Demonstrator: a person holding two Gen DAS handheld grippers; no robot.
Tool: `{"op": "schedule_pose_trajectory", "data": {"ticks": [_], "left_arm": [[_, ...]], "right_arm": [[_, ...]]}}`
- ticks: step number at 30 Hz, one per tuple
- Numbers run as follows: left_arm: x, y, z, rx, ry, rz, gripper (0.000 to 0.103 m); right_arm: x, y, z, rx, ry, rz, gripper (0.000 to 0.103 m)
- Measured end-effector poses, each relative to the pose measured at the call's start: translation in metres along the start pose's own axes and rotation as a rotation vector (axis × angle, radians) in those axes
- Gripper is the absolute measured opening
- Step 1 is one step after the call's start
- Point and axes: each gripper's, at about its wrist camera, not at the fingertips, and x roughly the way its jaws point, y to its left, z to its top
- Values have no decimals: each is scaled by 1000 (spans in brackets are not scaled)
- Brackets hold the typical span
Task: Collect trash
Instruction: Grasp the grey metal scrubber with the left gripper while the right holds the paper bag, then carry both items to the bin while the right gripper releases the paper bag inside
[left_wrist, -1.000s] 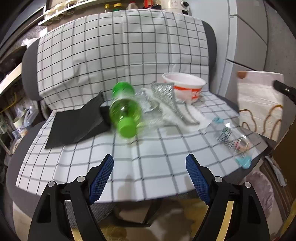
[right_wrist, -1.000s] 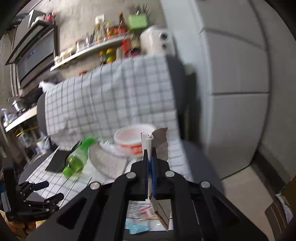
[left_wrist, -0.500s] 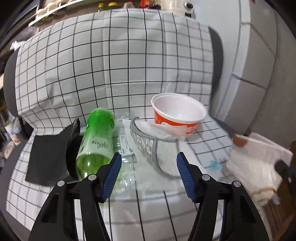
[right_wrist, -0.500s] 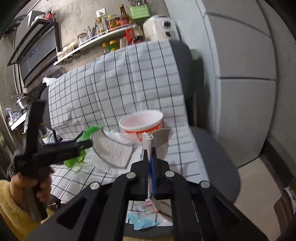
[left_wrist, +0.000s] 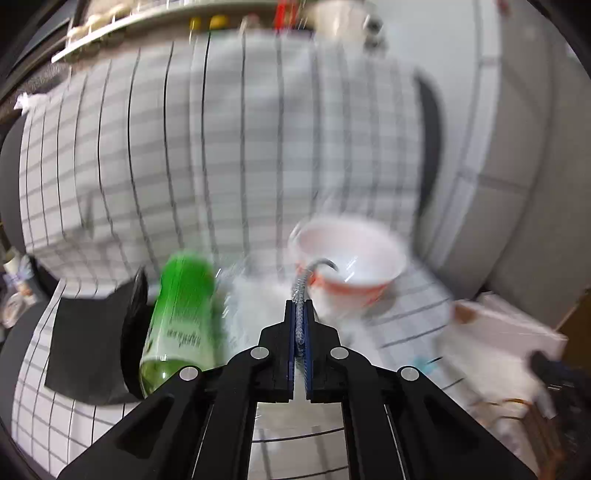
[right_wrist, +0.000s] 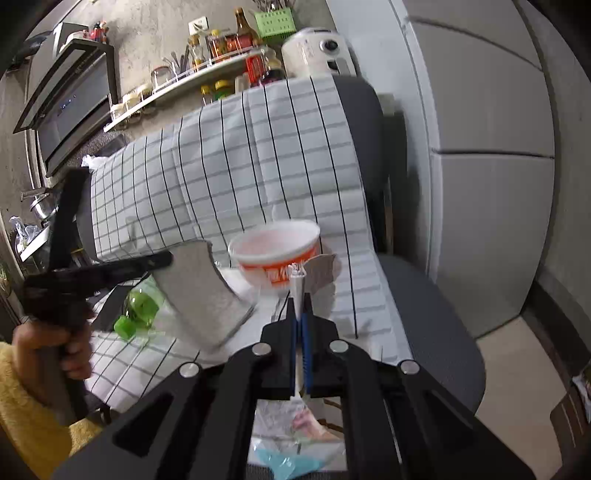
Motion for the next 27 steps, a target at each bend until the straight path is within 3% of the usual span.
{"op": "schedule_pose_trajectory", "data": {"ticks": [3, 9, 11, 15, 20, 24, 27], "left_arm": [[-48, -3, 7, -5, -110, -92, 4], [-113, -15, -13, 39, -196, -199, 3], [-127, -22, -32, 54, -192, -239, 3], [-144, -43, -68, 105, -192, -251, 4], [-148, -69, -99, 145, -138, -366, 3], [-146, -96, -116, 173, -85, -506, 3], [-141, -114, -126, 202, -60, -544, 4]], "right_arm": [[-15, 3, 14, -26, -56, -22, 3], [-67, 8, 32, -31, -139, -53, 3], [-79, 8, 28, -21, -135, -63, 3], [-102, 10, 8, -24, -105, -122, 3], [-133, -2, -29, 21, -35, -218, 3], [-157, -15, -52, 48, 4, -296, 3], [-169, -31, -70, 74, 38, -362, 3]]}}
